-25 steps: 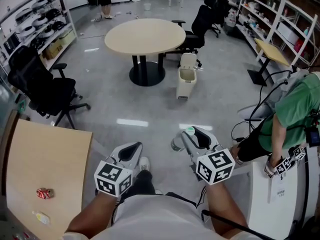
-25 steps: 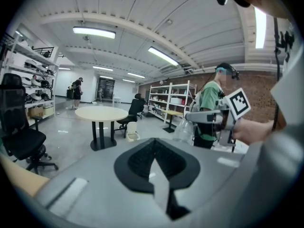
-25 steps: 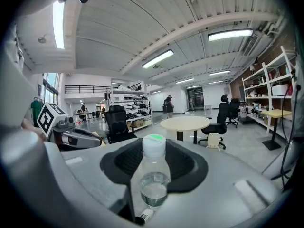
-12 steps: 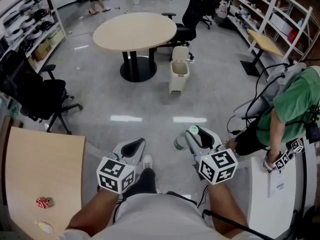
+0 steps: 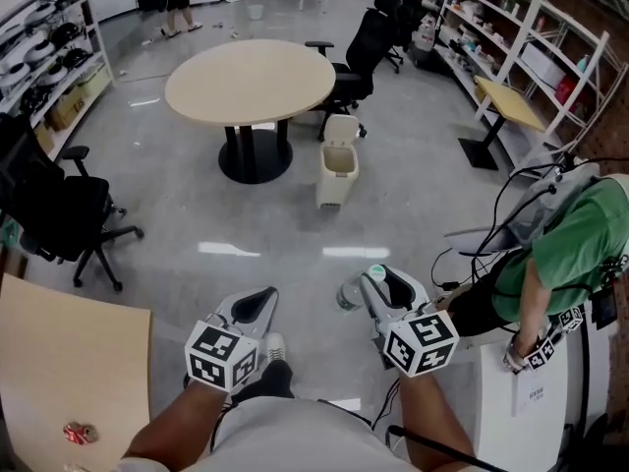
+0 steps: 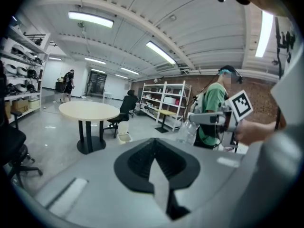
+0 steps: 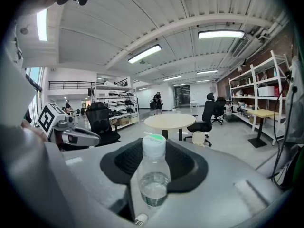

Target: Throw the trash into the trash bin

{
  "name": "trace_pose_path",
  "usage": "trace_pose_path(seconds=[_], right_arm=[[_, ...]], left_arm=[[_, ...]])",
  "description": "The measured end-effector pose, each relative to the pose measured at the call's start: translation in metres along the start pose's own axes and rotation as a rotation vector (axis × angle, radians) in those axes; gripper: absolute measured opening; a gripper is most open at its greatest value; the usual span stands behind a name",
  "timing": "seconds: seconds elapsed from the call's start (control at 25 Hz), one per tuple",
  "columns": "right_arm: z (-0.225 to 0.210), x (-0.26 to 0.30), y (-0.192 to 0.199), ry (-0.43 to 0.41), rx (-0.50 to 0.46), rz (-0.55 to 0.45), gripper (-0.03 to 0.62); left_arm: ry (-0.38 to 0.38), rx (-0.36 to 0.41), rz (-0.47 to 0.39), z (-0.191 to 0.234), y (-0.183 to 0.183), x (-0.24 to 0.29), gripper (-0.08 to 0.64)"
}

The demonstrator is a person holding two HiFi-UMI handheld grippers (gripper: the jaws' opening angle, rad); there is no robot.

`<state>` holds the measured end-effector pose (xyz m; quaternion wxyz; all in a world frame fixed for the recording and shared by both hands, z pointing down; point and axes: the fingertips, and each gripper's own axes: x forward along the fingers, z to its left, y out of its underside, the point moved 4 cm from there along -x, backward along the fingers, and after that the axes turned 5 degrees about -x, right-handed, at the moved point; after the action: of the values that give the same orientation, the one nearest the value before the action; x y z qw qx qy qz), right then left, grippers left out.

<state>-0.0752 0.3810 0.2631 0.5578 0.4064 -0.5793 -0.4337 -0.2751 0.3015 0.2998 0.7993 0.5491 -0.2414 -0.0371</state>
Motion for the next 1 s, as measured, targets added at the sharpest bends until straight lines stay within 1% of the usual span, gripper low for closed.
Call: trace_pose_path(seconds=[0.2, 0.36, 0.68, 1.0], right_arm=[[-0.020, 0.028, -0.018, 0.016, -0.013, -0.001, 0.150], [-0.031, 0.058, -0.036, 0.026, -0.018, -0.009, 0.150], [-0.059, 0.110, -0.049, 0.065, -0.009, 0.000, 0.150], [-0.074, 0.146, -0.069, 0.106, -0.041, -0.002, 0.150]], left_arm=[[0.018, -0.011, -0.007, 0.024, -0.020, 0.031, 0.008], [0.039, 0.001, -0.011, 0.047, -0.044, 0.055, 0.008], [0.066, 0.027, -0.015, 0.090, -0.076, 0.099, 0.008], [0.115, 0.031, -0.031, 0.122, -0.101, 0.138, 0.008]])
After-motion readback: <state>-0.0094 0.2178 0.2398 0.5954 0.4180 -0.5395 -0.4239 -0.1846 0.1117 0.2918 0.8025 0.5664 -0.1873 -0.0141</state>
